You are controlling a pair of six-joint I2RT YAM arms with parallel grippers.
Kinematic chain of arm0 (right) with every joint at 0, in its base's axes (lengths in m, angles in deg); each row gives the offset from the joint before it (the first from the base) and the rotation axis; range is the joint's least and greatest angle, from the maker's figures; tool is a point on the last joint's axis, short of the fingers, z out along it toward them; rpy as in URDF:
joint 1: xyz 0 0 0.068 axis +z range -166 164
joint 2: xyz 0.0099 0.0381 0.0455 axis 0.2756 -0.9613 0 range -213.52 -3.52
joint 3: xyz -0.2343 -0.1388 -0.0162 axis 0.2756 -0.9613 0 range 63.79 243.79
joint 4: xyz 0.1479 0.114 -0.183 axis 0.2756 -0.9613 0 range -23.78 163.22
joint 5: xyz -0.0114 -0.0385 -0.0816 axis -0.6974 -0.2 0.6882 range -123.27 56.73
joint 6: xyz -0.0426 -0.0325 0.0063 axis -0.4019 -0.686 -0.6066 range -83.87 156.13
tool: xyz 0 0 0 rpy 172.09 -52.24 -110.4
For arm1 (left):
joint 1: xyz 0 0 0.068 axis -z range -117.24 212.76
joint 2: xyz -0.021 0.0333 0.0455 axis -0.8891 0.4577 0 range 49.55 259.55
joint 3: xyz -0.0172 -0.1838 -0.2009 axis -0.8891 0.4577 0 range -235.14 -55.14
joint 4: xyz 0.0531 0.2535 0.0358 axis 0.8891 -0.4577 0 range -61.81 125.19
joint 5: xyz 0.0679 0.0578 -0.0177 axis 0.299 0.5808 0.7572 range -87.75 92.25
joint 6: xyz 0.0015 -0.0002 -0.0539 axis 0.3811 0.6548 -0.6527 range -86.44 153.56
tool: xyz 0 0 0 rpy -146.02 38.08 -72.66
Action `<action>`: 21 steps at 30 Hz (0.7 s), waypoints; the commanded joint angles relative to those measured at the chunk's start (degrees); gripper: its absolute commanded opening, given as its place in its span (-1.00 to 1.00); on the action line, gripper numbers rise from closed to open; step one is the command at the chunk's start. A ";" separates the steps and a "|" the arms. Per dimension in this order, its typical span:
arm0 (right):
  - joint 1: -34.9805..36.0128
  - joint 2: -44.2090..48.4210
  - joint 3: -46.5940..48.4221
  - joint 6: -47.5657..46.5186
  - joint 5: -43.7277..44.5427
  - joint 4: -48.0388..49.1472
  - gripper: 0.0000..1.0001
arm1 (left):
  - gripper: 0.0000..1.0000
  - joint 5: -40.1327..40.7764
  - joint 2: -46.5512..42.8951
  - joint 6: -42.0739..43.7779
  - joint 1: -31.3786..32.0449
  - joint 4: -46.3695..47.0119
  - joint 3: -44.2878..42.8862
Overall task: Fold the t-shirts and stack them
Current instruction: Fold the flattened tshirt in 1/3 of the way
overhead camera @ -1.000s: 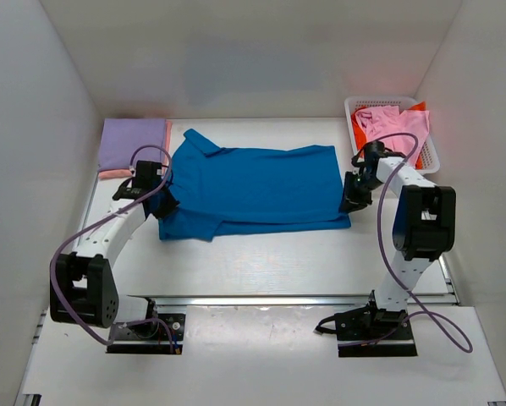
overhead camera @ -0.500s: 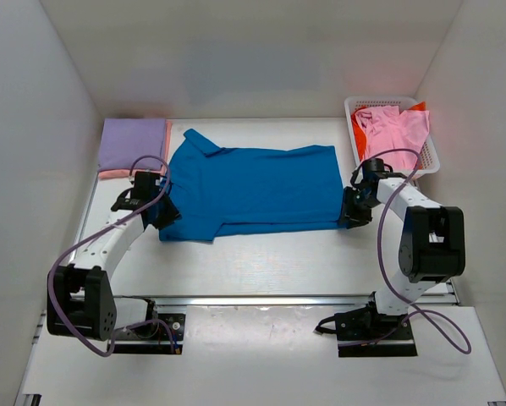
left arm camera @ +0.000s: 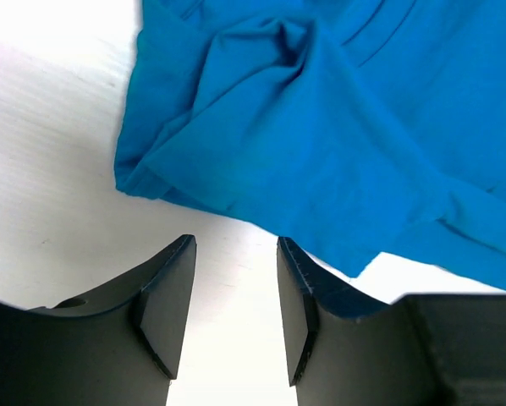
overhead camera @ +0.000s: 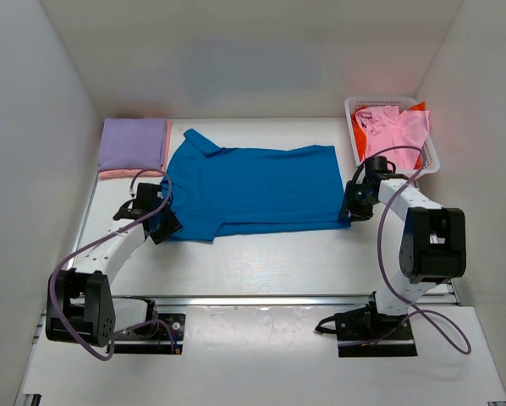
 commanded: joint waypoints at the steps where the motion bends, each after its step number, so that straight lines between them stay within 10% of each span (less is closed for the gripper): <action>1: -0.98 0.29 0.17 0.74 0.94 2.98 -0.30 | 0.09 1.47 -0.91 -0.09 0.82 1.00 1.05; 8: -0.37 -1.12 1.22 0.83 0.68 3.24 -1.00 | 0.11 2.53 -0.21 -0.61 2.22 -0.14 2.36; 21: -0.37 0.11 0.69 0.48 -0.46 3.07 -1.00 | 0.13 9.91 1.54 -1.14 1.43 2.67 2.02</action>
